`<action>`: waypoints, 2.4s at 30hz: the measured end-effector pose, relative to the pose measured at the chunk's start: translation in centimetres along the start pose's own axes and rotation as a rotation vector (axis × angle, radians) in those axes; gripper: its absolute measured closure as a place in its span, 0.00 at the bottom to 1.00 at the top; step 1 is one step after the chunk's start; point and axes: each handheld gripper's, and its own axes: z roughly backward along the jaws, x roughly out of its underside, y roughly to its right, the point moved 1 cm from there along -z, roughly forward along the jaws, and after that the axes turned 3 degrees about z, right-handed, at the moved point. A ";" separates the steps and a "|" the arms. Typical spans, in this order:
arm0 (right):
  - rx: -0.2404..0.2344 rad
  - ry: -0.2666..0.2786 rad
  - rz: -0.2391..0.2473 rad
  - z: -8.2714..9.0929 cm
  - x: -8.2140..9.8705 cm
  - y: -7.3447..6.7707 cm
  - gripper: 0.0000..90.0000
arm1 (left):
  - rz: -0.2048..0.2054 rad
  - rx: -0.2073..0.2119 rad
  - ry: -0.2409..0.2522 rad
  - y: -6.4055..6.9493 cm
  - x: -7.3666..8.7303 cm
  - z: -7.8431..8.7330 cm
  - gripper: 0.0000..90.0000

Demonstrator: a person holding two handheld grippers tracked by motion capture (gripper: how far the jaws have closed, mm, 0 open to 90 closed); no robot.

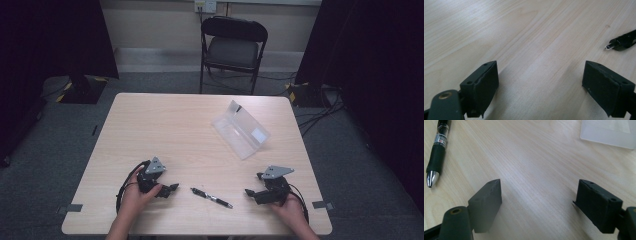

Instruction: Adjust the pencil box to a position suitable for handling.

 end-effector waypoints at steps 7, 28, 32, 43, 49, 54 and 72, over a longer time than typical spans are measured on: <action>0.005 0.001 -0.003 0.0 0.0 0.0 0.22 | 0.000 0.001 0.000 0.0 0.0 0.0 0.15; 0.065 0.033 -0.039 -1.9 -5.5 2.0 0.31 | 0.000 0.000 0.000 0.0 0.0 0.0 0.15; 0.077 0.029 -0.045 -2.4 -5.9 2.5 0.32 | -0.003 0.001 -0.002 0.0 0.0 0.0 0.15; 0.123 0.031 -0.016 -4.0 -7.2 3.5 0.46 | -0.003 0.001 -0.003 0.0 0.0 0.0 0.15; 0.125 0.033 -0.036 -4.8 -8.1 4.1 0.50 | 0.000 0.001 0.000 0.0 0.0 0.0 0.15; 0.118 0.027 -0.063 -5.4 -8.6 4.6 0.55 | -0.002 0.001 -0.002 0.0 0.0 0.0 0.15; 0.128 -0.041 -0.095 -6.4 -7.7 5.4 0.96 | 0.001 0.001 0.000 0.0 0.0 0.0 0.15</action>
